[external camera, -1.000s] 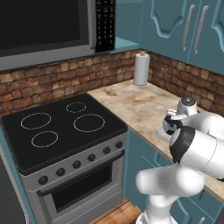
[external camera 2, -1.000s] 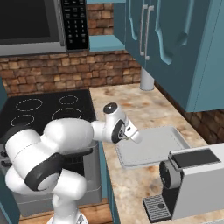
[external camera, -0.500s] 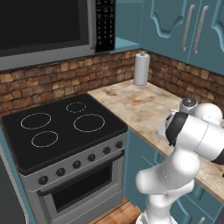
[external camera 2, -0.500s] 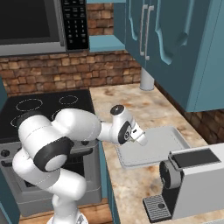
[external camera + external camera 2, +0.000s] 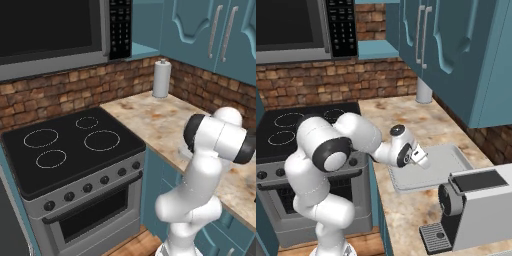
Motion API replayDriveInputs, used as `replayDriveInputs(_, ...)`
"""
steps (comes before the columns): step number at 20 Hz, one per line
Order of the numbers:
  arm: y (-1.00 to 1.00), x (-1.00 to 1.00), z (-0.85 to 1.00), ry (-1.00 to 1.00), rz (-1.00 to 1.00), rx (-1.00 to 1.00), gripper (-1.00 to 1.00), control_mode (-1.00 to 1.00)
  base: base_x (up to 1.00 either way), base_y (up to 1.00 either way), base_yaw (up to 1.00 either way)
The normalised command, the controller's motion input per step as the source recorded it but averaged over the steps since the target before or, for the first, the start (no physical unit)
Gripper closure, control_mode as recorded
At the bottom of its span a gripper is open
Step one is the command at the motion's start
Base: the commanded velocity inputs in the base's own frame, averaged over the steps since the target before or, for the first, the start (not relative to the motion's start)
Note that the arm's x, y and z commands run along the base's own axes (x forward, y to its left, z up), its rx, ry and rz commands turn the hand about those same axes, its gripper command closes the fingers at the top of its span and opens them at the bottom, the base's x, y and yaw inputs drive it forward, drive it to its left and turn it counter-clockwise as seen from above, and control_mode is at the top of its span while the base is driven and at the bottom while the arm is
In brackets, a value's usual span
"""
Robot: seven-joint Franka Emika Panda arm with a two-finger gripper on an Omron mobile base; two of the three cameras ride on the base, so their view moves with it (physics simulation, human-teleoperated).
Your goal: Place one broccoli and one fish in each tupperware on the nearby counter, to pack two identical lunches.
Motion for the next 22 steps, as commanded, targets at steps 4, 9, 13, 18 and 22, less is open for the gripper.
replayDriveInputs(4,-0.26,0.34,-0.11,0.00,0.00,0.02,-1.00,-1.00,0.00,0.00,0.00)
replayDriveInputs(9,-0.22,0.00,0.02,0.02,-0.03,0.02,-1.00,-1.00,0.00,0.00,0.00)
replayDriveInputs(13,0.11,0.02,0.46,0.02,-0.04,0.00,-1.00,-1.00,0.00,0.00,0.00)
replayDriveInputs(18,0.83,-0.11,0.76,0.00,-0.02,-0.10,-1.00,-1.00,0.00,0.00,0.00)
replayDriveInputs(22,1.00,-0.50,0.48,0.00,0.00,-0.19,-1.00,-1.00,0.00,0.00,0.00)
